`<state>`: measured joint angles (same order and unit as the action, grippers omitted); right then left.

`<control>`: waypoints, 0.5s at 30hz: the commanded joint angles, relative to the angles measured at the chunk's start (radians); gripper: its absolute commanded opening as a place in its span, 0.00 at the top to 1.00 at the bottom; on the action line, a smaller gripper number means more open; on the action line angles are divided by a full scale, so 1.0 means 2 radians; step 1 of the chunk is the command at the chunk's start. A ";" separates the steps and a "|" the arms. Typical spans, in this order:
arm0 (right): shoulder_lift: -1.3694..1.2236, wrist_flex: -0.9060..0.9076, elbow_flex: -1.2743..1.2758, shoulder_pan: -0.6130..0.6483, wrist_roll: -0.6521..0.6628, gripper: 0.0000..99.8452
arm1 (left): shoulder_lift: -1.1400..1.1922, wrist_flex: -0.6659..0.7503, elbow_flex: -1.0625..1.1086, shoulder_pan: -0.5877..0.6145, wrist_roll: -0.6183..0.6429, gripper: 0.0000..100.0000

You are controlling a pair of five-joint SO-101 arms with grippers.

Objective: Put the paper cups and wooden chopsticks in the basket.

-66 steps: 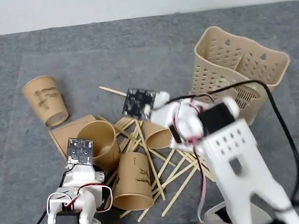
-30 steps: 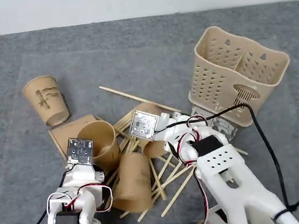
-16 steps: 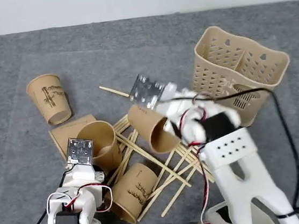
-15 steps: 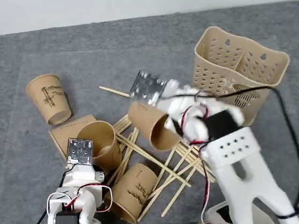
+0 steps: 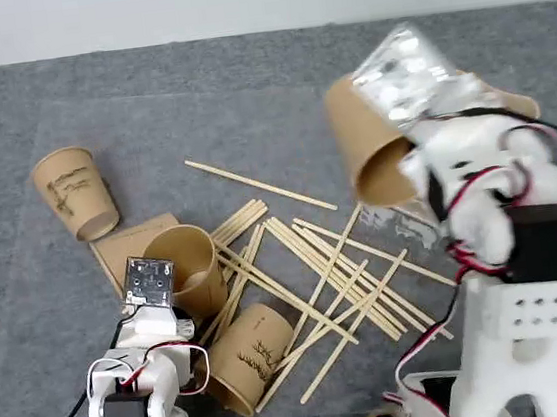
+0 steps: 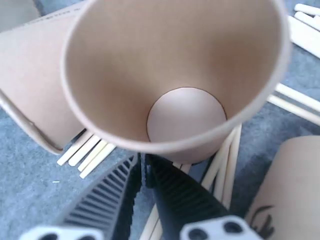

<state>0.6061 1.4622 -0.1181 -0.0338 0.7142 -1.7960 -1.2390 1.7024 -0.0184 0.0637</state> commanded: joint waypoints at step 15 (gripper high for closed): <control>-0.086 -0.017 -0.028 -0.194 0.057 0.99 | -0.008 -0.002 -0.010 0.001 -0.005 0.98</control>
<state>0.4726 1.4576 -0.1227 -0.3744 0.8170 -1.7960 -1.2390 1.7024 -0.0184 0.0637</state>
